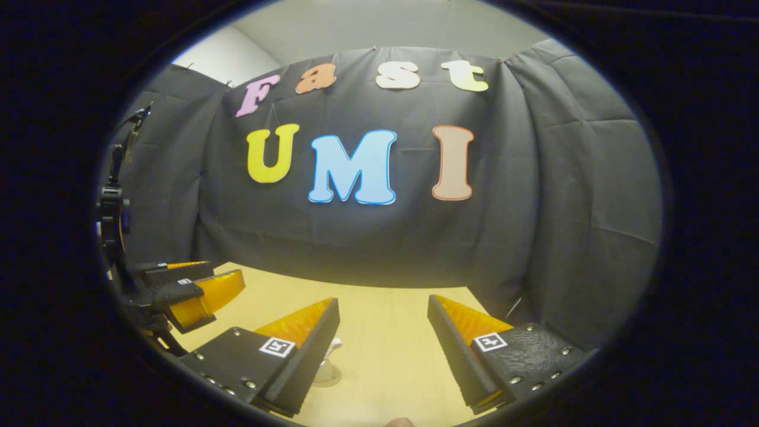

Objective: Put the toothbrush and toothpaste on the desktop into the cup, then pick up the cup and place it on the coaster on the desktop.

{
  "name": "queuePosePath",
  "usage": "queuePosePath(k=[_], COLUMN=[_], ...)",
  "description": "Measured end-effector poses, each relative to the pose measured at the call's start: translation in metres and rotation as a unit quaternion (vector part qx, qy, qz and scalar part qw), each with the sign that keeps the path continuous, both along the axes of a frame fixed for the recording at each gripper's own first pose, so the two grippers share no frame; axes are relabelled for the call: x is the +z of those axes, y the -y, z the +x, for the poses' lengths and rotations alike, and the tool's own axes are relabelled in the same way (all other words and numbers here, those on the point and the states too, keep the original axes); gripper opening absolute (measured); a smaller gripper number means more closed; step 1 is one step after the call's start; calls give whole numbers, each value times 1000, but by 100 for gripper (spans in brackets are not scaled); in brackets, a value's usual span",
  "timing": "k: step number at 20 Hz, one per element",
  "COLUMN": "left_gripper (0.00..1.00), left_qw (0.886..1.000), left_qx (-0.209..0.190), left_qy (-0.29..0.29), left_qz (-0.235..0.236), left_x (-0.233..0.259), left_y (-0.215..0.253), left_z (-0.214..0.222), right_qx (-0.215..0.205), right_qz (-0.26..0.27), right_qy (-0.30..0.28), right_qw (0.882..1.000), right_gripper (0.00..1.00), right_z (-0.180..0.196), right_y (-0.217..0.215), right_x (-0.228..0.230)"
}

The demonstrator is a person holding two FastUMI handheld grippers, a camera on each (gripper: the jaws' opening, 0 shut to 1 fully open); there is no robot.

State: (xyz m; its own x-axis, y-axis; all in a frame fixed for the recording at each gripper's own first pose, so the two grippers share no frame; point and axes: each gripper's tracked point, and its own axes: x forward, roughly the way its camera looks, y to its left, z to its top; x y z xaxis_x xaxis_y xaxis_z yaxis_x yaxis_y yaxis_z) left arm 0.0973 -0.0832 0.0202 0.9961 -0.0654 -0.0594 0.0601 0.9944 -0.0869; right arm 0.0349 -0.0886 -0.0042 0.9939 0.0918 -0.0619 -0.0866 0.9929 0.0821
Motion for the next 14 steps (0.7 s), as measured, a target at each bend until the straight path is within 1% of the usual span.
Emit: queuePosePath(k=[3, 5, 6, 8, 9, 10, 11, 12, 13, 14], left_gripper=[91, 91, 93, 93, 93, 93, 93, 93, 93, 93], left_qw=[1000, 1000, 1000, 1000, 1000, 999, 999, 999, 998, 998], left_qx=[2, 2, 5, 10, 19, 26, 35, 42, 49, 57], left_qy=[22, 24, 24, 21, 20, 21, 23, 26, 26, 27], left_qz=[3, 5, 4, -2, -5, -9, -12, -14, -13, -9], left_x=[14, 16, 16, 14, 14, 15, 15, 16, 16, 15], left_y=[1, 5, 5, 16, 22, 28, 33, 38, 44, 48], left_z=[1, 2, 2, 3, 4, 6, 6, 6, 5, 5], right_qx=[-10, -14, -14, -11, -10, -11, -13, -14, -12, -8], right_qz=[-1, 0, 2, 6, 6, 3, 1, 0, 3, 10], right_qy=[17, 25, 28, 33, 36, 36, 36, 37, 36, 35], right_qw=[1000, 1000, 1000, 999, 999, 999, 999, 999, 999, 999], right_gripper=[94, 94, 89, 89, 89, 93, 94, 94, 89, 94], right_z=[-6, -7, -7, -8, -7, -6, -5, -4, -5, -4], right_y=[11, 19, 24, 35, 42, 50, 60, 69, 76, 83], right_x=[12, 18, 19, 20, 21, 21, 19, 18, 16, 15])
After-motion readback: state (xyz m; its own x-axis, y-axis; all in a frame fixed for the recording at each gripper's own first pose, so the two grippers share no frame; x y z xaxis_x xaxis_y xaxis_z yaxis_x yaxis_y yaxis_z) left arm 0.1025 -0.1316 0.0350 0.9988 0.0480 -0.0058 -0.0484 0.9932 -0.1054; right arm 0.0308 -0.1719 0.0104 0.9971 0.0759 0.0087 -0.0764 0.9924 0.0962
